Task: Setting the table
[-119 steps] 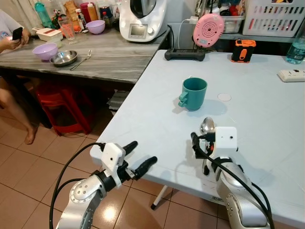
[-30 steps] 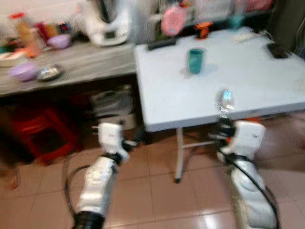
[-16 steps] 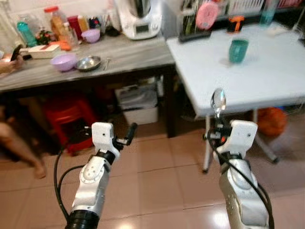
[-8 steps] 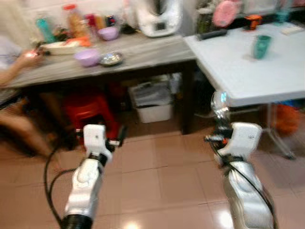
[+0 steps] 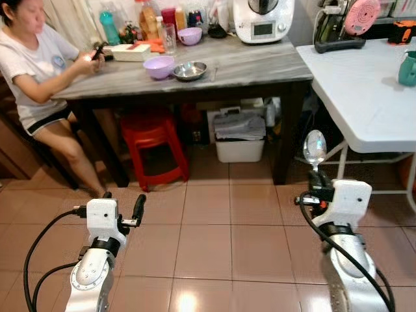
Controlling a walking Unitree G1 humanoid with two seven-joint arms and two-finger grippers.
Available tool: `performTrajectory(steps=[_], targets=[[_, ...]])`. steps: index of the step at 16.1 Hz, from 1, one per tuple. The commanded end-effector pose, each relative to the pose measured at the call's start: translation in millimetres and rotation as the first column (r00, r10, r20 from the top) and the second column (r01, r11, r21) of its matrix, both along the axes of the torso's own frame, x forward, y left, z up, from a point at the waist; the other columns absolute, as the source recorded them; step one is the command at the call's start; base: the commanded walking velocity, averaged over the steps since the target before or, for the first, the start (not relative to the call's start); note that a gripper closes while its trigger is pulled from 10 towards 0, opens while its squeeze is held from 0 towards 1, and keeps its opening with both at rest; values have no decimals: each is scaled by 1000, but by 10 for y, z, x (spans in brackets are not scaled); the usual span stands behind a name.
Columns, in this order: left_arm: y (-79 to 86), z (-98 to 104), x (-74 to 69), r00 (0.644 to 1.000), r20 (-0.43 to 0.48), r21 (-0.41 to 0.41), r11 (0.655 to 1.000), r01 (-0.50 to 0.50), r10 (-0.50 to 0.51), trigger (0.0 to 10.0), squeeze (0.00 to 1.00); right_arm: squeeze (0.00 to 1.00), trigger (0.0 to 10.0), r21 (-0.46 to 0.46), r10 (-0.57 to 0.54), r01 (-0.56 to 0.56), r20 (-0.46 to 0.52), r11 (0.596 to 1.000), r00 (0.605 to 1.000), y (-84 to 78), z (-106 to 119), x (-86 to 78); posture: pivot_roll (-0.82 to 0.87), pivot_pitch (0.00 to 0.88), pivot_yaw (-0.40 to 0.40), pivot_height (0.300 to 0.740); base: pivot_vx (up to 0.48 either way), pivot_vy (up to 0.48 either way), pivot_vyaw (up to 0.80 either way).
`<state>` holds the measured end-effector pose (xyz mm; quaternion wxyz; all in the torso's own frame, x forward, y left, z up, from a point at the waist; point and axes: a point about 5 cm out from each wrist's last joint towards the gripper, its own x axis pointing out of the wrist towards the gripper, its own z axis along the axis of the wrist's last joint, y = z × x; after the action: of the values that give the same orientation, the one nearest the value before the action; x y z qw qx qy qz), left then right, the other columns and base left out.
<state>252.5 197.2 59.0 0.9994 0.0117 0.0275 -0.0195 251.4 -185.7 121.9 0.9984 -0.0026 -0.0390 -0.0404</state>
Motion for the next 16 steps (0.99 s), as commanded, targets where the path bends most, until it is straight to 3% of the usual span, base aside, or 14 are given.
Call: performTrajectory(steps=[1, 16], targets=[[20, 66, 32, 1000, 20, 0, 1000, -3, 3, 10000, 0, 0, 10000, 6, 36, -36, 37, 999, 999, 88, 79, 39, -128, 0, 117, 740, 349, 0, 750], [-240, 197, 178, 994, 64, -47, 994, 97, -94, 10000, 0, 0, 10000, 40, 39, -42, 72, 998, 997, 163, 131, 78, -141, 0, 128, 740, 383, 0, 30]])
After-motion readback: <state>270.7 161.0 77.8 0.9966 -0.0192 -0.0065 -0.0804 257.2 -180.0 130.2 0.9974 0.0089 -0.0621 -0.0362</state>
